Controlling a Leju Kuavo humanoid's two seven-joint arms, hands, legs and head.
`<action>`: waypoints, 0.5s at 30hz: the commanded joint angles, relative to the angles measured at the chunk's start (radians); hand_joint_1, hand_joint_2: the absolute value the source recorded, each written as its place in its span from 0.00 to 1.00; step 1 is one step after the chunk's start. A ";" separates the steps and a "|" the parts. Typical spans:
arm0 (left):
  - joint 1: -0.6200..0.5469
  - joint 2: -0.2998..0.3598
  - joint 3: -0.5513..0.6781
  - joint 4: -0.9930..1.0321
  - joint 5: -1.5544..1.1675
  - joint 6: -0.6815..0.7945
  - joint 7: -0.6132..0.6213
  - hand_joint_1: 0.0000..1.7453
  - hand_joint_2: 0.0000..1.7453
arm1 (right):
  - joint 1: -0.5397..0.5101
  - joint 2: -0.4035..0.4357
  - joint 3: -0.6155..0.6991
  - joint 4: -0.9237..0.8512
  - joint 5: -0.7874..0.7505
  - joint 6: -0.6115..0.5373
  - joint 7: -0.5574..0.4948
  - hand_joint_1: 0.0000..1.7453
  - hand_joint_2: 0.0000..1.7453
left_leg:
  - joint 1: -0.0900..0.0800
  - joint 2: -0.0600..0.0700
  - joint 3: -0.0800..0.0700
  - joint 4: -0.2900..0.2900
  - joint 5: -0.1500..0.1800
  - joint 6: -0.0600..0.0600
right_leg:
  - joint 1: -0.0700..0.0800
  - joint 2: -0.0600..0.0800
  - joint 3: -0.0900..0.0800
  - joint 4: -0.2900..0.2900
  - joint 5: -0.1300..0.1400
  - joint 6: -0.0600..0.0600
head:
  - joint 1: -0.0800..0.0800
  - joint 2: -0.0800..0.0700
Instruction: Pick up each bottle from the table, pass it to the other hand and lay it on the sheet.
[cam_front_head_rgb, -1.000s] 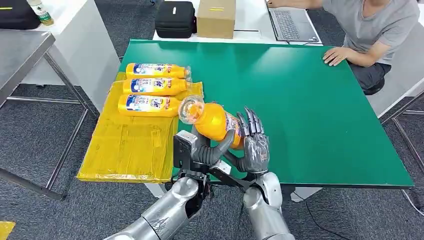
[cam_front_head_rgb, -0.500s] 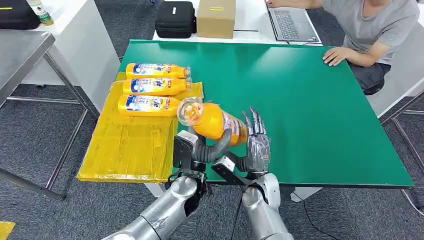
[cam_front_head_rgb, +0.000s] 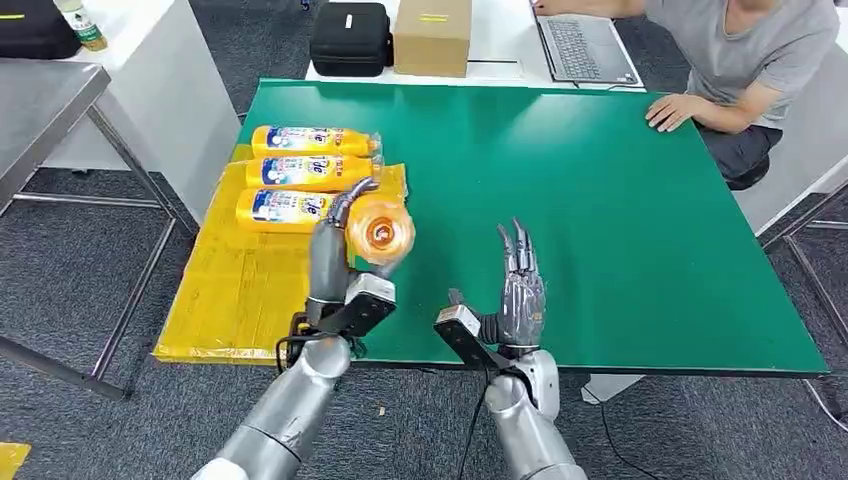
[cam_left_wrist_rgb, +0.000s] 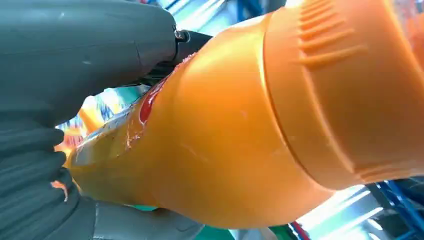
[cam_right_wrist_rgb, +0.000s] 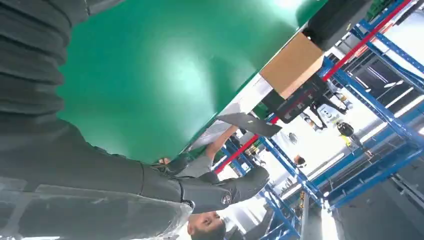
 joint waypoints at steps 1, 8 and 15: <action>-0.011 0.015 0.237 -0.045 -0.284 -0.002 0.003 1.00 1.00 | -0.030 -0.014 -0.035 0.075 -0.012 -0.002 0.001 0.00 1.00 | 0.000 0.004 0.005 -0.001 -0.002 -0.001 | 0.000 0.004 0.004 -0.001 -0.001 -0.001 | 0.000 0.000; -0.031 0.015 0.233 -0.052 -0.757 -0.002 0.243 1.00 1.00 | -0.024 -0.014 -0.066 0.082 -0.017 -0.002 0.001 0.00 1.00 | 0.000 0.001 0.006 -0.001 -0.002 -0.002 | 0.000 0.001 0.005 0.000 -0.002 -0.002 | 0.000 0.000; -0.072 0.117 -0.008 0.069 -0.888 -0.002 0.584 1.00 1.00 | -0.026 -0.014 -0.092 0.095 -0.021 -0.002 0.001 0.00 1.00 | 0.000 -0.002 0.003 -0.001 0.000 -0.001 | 0.000 -0.002 0.003 -0.001 -0.001 -0.001 | 0.000 0.000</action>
